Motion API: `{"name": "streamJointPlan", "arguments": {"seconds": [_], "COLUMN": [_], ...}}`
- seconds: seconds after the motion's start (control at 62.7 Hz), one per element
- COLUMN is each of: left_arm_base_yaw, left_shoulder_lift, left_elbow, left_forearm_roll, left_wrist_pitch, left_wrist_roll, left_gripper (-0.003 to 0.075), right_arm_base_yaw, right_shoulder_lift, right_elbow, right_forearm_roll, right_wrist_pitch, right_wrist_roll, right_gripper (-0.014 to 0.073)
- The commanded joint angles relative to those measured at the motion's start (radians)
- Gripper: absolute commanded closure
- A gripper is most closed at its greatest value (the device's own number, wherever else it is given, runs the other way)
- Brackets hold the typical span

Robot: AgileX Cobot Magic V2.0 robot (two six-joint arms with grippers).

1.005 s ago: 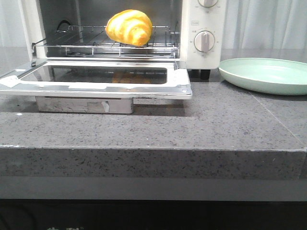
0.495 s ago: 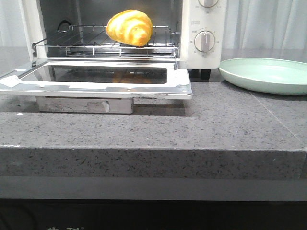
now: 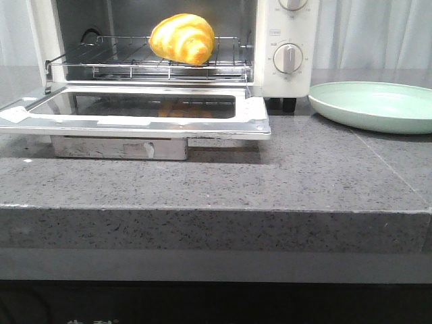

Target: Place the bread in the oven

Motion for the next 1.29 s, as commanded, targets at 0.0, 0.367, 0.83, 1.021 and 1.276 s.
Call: {"name": "streamJointPlan", "arguments": {"seconds": [0.0,0.367,0.83,1.021,1.276], "left_arm_base_yaw": [-0.007,-0.007,-0.007,-0.007,-0.007], "left_shoulder_lift": [-0.031,-0.031,-0.031,-0.031,-0.031], "left_elbow": [0.029,0.029,0.029,0.029,0.029], "left_forearm_roll": [-0.002,-0.002,-0.002,-0.002,-0.002], "left_wrist_pitch": [-0.078,-0.078,-0.077,-0.074,-0.074], "left_wrist_roll": [0.000,0.000,0.000,0.000,0.000], "left_gripper": [0.0738,0.0738,0.0738,0.0738,0.0738], "right_arm_base_yaw": [-0.013,-0.336,-0.420,-0.421,-0.421], "right_shoulder_lift": [-0.014,-0.452,-0.659,-0.657,-0.657], "right_elbow": [-0.012,0.555,0.825,0.825,0.825], "right_forearm_roll": [-0.037,0.065,0.075,0.075,0.070], "right_wrist_pitch": [-0.084,-0.650,-0.854,-0.855,-0.857], "right_wrist_roll": [-0.008,-0.008,-0.008,-0.008,-0.008], "right_gripper": [0.0664,0.0664,0.0664,0.0664,0.0664]}}
